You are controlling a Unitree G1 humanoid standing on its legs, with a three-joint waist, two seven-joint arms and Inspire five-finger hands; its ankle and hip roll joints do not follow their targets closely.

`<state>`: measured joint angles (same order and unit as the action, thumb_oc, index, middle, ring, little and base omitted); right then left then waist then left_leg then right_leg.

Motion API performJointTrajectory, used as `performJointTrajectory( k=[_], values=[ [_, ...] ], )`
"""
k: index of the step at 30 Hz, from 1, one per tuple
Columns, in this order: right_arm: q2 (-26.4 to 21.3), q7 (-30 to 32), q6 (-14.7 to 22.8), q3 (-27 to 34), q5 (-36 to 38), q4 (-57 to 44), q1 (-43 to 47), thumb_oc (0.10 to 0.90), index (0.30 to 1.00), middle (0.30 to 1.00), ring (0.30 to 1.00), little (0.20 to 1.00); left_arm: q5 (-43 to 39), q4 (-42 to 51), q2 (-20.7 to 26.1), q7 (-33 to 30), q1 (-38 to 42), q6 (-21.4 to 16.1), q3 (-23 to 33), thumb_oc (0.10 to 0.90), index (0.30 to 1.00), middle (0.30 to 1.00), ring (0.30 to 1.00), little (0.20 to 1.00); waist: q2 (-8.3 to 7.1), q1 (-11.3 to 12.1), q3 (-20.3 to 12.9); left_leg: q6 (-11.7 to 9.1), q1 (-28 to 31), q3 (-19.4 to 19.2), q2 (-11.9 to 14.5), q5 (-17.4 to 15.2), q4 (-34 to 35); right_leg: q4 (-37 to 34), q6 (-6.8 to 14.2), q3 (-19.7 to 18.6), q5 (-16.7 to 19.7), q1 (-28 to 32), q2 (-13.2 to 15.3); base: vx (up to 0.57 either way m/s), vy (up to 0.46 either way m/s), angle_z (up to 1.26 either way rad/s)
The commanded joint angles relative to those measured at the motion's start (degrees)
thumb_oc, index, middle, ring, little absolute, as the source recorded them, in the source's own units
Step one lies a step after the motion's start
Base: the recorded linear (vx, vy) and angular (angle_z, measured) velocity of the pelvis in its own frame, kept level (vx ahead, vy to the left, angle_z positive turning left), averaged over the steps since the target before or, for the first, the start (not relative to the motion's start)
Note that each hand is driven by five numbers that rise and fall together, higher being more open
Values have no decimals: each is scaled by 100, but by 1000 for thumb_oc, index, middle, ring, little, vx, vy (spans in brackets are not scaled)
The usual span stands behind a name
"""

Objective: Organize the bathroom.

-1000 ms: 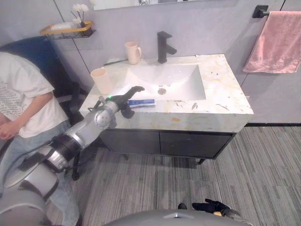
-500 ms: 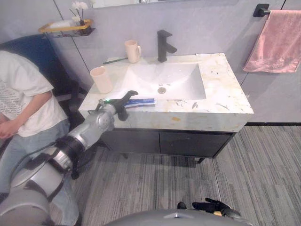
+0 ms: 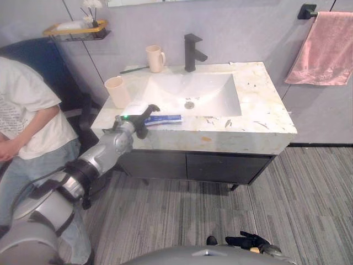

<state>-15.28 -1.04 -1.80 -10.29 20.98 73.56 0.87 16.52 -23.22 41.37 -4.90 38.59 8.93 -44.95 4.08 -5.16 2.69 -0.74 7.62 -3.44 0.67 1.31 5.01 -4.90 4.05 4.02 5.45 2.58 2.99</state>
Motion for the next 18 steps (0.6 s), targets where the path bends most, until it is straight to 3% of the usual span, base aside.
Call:
performJointTrajectory(
  k=[1, 11, 14, 15, 18],
  values=[
    [-403, 85, -129, -388, -54, 301, -468, 800, 900, 900, 900, 900, 633, -454, 185, -389, 975, 16, 407, 400, 300, 300, 300, 300, -54, -157, -60, 209, -184, 59, -199, -260, -91, 272, -19, 139, -616, 167, -159, 0, 0, 0],
    [-402, 224, 132, -357, 203, 230, -479, 800, 900, 900, 900, 900, 985, -758, 142, -910, 909, -21, 383, 400, 300, 300, 300, 300, -75, -191, -37, 224, -175, 17, -209, -257, -52, 270, -5, 108, -591, 141, -159, -16, 6, -4],
    [-448, 721, 755, -171, 880, -56, -478, 800, 900, 900, 900, 900, -65, -536, 188, -1633, 772, -434, 580, 400, 300, 300, 300, 300, -102, -201, -14, 219, -173, 19, -216, -249, -35, 267, -1, 89, -569, 132, -154, -83, 23, -3],
    [-497, 1099, 1145, 56, 1115, -394, -515, 800, 900, 900, 900, 900, -519, -216, 159, -1906, 529, -585, 940, 400, 300, 300, 300, 300, -134, -206, 8, 227, -169, 20, -219, -241, -22, 260, -10, 65, -548, 125, -152, -84, 29, 2],
    [-561, 1950, 1573, 448, 1262, -1186, -665, 800, 900, 900, 900, 900, -1207, 344, 52, -2238, 46, -871, 1529, 400, 300, 300, 300, 300, -174, -245, 34, 239, -167, 10, -225, -235, -7, 242, -11, 13, -512, 111, -152, -111, 42, -5]
  ],
)
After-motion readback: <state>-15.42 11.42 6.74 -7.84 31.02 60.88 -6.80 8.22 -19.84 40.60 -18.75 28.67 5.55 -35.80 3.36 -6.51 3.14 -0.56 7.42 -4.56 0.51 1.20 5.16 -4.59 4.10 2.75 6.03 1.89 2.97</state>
